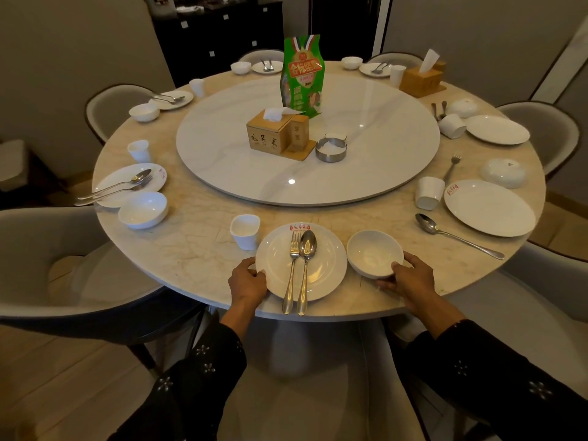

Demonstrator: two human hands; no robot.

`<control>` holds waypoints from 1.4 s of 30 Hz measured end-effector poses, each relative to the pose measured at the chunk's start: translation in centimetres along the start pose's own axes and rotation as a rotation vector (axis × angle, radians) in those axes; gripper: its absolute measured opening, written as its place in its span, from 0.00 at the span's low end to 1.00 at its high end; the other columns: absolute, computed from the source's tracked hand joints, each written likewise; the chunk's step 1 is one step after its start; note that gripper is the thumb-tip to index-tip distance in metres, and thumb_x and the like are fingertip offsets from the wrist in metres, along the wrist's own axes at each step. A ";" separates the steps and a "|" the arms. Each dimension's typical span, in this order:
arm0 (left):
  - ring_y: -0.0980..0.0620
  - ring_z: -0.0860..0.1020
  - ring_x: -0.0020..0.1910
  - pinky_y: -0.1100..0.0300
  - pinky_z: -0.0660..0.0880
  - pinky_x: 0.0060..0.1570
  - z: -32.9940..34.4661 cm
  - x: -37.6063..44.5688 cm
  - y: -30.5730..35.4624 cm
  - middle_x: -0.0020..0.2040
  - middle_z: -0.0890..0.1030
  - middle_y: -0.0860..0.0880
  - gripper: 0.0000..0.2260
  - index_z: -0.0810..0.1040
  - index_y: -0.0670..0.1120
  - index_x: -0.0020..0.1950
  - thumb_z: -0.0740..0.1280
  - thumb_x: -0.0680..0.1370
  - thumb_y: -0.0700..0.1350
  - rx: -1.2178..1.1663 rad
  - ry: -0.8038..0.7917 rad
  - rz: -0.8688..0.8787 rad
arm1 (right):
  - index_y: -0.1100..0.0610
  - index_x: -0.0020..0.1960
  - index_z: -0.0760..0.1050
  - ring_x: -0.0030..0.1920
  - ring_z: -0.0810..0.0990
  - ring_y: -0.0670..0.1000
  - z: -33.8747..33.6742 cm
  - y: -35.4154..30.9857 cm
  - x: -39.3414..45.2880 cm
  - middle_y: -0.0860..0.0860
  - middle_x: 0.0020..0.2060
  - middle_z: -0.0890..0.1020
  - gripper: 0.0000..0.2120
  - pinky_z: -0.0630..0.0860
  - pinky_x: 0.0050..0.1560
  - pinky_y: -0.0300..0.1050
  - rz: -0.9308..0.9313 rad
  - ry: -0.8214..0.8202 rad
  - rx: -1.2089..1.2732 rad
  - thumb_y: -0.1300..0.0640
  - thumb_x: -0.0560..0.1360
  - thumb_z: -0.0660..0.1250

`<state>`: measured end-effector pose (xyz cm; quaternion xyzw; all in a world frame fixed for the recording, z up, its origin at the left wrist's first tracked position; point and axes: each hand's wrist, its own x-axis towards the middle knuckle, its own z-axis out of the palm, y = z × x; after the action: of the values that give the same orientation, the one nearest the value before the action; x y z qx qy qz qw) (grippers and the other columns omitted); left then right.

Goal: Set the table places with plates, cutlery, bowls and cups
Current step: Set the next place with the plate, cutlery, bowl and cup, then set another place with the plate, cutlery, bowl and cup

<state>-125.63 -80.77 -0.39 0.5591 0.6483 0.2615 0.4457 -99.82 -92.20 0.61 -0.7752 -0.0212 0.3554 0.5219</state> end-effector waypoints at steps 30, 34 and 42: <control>0.55 0.77 0.43 0.68 0.74 0.41 6.3 -7.5 13.2 0.49 0.78 0.50 0.11 0.76 0.48 0.58 0.68 0.77 0.45 0.017 -0.072 0.540 | 0.50 0.52 0.77 0.54 0.78 0.52 -10.5 -6.3 -0.7 0.50 0.52 0.79 0.05 0.78 0.59 0.56 -0.373 -0.007 -0.029 0.53 0.77 0.66; 0.58 0.76 0.42 0.74 0.69 0.39 12.5 -12.4 18.4 0.47 0.78 0.53 0.08 0.78 0.48 0.56 0.68 0.77 0.45 -0.008 -0.154 0.636 | 0.51 0.51 0.78 0.53 0.78 0.51 -17.2 -7.9 0.0 0.46 0.46 0.79 0.04 0.78 0.59 0.56 -0.502 0.008 -0.022 0.54 0.77 0.67; 0.56 0.78 0.41 0.68 0.73 0.41 27.2 -22.6 21.1 0.41 0.79 0.54 0.07 0.79 0.48 0.53 0.69 0.77 0.46 -0.079 -0.305 0.586 | 0.51 0.54 0.80 0.52 0.79 0.48 -31.5 -6.5 3.6 0.46 0.48 0.81 0.07 0.78 0.58 0.53 -0.490 0.048 -0.115 0.52 0.77 0.66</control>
<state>-92.06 -101.72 11.09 0.7369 0.3749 0.3167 0.4649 -76.91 -112.83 10.44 -0.7835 -0.2164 0.1978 0.5479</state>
